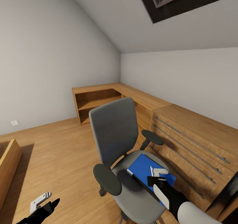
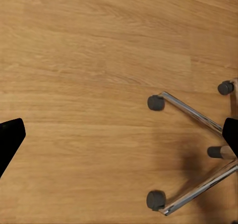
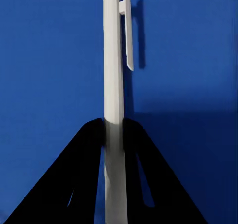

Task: In the bedroom, organize the workspace by keeping the computer under the desk, ensuring the monitor is on the desk, placing the keyboard on the desk next to the monitor, placing the mouse on the desk next to the keyboard, moving the folder from the swivel chair onto the desk next to the mouse, stacking the notebook on top of the folder with the pen on top of the notebook, and positioning the swivel chair next to the desk.

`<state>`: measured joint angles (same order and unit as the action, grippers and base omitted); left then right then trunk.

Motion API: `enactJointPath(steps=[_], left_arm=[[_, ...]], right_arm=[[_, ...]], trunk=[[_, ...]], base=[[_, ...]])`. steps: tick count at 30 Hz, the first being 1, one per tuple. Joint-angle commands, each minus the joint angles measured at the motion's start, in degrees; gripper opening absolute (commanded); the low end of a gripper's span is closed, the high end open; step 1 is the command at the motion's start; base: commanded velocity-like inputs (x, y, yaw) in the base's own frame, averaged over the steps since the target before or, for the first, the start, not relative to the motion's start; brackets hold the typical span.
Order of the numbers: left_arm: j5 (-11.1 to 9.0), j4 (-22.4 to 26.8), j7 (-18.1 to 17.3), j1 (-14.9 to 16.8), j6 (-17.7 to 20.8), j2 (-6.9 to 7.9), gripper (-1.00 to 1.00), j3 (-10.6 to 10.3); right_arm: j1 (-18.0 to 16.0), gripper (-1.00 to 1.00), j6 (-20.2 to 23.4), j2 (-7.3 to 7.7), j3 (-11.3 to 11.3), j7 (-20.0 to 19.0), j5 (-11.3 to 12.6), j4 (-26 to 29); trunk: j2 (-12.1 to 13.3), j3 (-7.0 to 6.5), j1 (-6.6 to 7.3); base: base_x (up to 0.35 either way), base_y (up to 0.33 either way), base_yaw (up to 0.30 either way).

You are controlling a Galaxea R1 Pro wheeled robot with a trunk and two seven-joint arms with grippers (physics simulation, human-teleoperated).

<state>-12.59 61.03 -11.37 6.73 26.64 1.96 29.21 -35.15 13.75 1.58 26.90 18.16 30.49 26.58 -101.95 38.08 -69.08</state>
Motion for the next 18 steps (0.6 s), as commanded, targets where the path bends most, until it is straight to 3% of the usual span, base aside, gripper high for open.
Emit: enactJointPath(steps=[1, 10, 18], left_arm=[[-0.33, 0.06, -0.17, 0.04, 0.43, -0.02, 1.0, 0.14], [-0.33, -1.49, -0.15, 0.04, 0.23, -0.02, 1.0, 0.26], [-0.33, -2.54, -0.15, 0.05, -2.21, -0.02, 1.0, 0.4]], right_arm=[[-0.01, -1.0, 0.32, 0.09, 0.44, 0.48, 0.87, -1.54], [-0.01, -1.0, 0.39, 0.31, 0.38, 0.56, 0.97, -1.25], [-0.01, -1.0, 1.95, 0.49, 0.35, 0.56, 0.98, 0.72]], trunk=[[0.39, -0.12, 0.23], [4.0, -1.73, 2.21], [7.21, -3.17, 3.96]], base=[[0.0, 0.0, 0.0], [0.0, 0.0, 0.0], [0.0, 0.0, 0.0]])
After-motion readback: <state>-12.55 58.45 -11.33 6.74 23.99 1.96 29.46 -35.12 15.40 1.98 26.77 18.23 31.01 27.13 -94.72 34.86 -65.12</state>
